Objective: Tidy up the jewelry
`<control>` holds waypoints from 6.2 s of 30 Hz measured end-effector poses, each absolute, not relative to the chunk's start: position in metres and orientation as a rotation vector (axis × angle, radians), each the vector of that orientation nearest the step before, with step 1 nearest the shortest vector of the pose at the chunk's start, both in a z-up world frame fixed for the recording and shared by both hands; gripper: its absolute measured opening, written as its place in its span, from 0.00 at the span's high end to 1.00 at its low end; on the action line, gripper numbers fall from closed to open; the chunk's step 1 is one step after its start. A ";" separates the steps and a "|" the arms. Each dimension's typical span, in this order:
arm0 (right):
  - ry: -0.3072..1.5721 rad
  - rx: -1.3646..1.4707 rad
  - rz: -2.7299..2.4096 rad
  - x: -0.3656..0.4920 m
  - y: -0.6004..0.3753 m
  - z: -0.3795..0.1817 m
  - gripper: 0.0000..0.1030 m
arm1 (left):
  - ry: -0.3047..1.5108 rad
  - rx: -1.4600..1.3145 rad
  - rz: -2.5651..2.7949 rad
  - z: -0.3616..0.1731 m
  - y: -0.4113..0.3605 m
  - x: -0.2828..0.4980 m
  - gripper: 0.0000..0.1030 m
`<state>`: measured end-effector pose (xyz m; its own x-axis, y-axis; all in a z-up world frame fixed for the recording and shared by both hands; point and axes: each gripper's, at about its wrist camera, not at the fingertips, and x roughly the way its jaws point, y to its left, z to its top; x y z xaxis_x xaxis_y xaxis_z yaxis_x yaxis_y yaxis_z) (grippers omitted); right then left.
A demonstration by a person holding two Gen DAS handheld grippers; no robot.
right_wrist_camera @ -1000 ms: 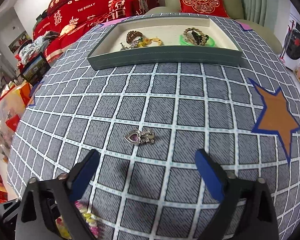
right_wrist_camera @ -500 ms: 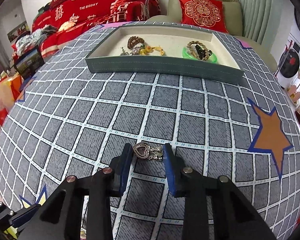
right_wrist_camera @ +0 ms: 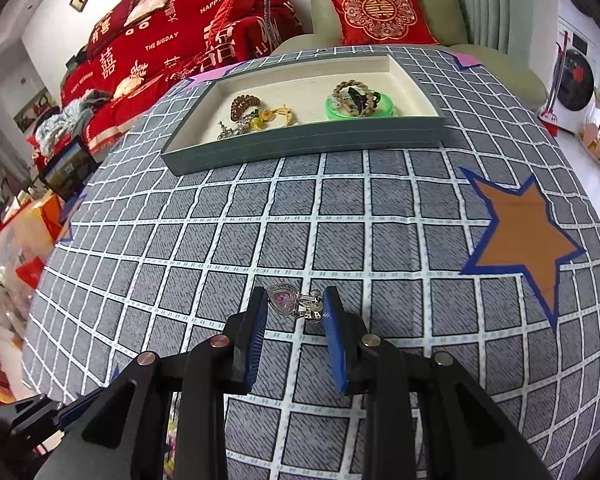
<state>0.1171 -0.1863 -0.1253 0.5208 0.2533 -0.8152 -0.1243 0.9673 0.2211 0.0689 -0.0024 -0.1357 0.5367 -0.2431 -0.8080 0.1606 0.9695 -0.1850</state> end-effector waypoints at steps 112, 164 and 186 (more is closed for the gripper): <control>0.771 0.064 0.222 0.226 -0.243 0.035 0.70 | 0.761 -0.024 -0.266 -0.003 -0.025 0.269 0.80; 0.906 0.180 0.195 0.318 -0.236 -0.099 0.40 | 0.851 0.082 -0.087 -0.123 -0.056 0.356 0.79; 0.836 0.150 0.150 0.243 -0.237 -0.091 0.20 | 0.723 0.059 0.012 -0.101 -0.041 0.283 0.00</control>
<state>0.2427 -0.2367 -0.0907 0.6610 0.1913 -0.7255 -0.0736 0.9788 0.1910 0.2829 -0.0414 -0.1009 0.7497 0.0312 -0.6610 0.0097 0.9983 0.0581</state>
